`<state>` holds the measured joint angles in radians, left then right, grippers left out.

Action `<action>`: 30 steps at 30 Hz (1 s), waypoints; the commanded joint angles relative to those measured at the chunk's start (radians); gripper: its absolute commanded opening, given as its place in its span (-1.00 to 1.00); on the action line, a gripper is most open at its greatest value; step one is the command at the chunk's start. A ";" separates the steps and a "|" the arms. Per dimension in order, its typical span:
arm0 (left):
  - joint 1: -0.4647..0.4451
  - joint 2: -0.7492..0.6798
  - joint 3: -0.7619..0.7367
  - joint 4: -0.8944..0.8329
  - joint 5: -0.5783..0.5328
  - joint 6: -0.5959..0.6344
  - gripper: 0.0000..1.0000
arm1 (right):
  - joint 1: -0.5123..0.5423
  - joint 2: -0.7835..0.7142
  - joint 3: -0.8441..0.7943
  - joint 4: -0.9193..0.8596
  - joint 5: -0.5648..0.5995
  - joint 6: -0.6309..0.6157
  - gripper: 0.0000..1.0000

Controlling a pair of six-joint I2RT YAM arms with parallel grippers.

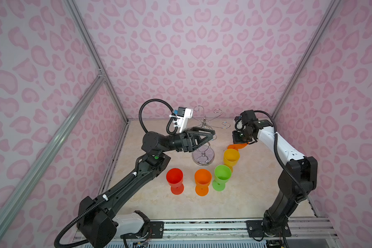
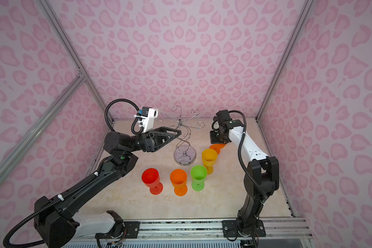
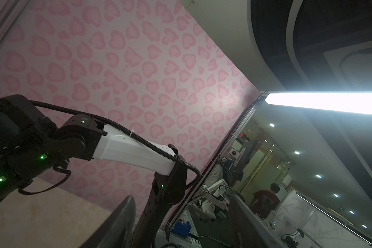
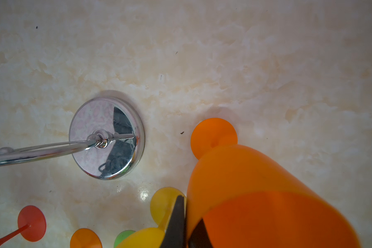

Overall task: Take the wine glass off the wine glass rack
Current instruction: 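Lower the orange glass upright onto the table beside the yellow glass with the right gripper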

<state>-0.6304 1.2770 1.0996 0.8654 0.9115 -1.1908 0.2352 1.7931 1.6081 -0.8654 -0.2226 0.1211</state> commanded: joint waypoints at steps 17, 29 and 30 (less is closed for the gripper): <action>0.000 -0.040 -0.023 -0.055 0.001 0.074 0.41 | 0.024 0.015 0.025 0.004 -0.092 -0.013 -0.81; -0.001 -0.059 -0.045 -0.068 -0.002 0.093 0.41 | 0.024 0.028 0.075 -0.032 -0.107 -0.018 -0.55; -0.002 -0.061 -0.048 -0.070 -0.002 0.094 0.41 | 0.025 0.028 0.077 -0.034 -0.110 -0.018 -0.54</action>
<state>-0.6308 1.2266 1.0565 0.7811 0.9108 -1.1172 0.2573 1.8122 1.6779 -0.8719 -0.3218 0.1131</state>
